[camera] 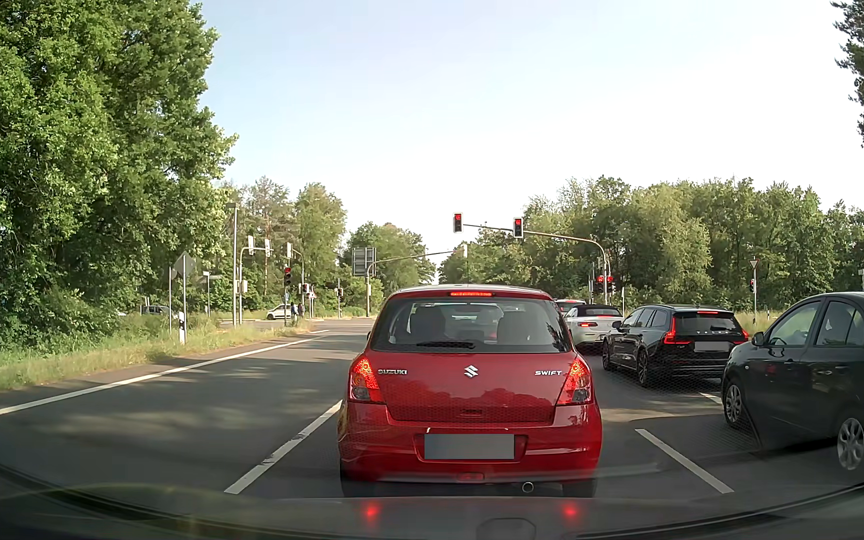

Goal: Follow the waypoints while adhering to traffic rules and regulations

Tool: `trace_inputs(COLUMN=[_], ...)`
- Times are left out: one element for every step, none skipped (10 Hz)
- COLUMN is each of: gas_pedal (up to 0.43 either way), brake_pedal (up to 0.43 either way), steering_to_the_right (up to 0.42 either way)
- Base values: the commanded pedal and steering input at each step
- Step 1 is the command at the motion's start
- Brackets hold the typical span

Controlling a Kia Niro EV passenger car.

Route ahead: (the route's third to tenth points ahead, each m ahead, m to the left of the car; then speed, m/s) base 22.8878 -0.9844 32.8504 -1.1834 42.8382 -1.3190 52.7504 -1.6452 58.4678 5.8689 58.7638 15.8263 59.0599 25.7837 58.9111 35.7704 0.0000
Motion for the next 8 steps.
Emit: trace_inputs(gas_pedal=[0.000, 0.000, 0.000, 0.000, 0.000, 0.000, 0.000, 0.000], brake_pedal=[0.268, 0.268, 0.268, 0.268, 0.268, 0.268, 0.268, 0.268], steering_to_the_right=[0.000, 0.000, 0.000, 0.000, 0.000, 0.000, 0.000, 0.000])
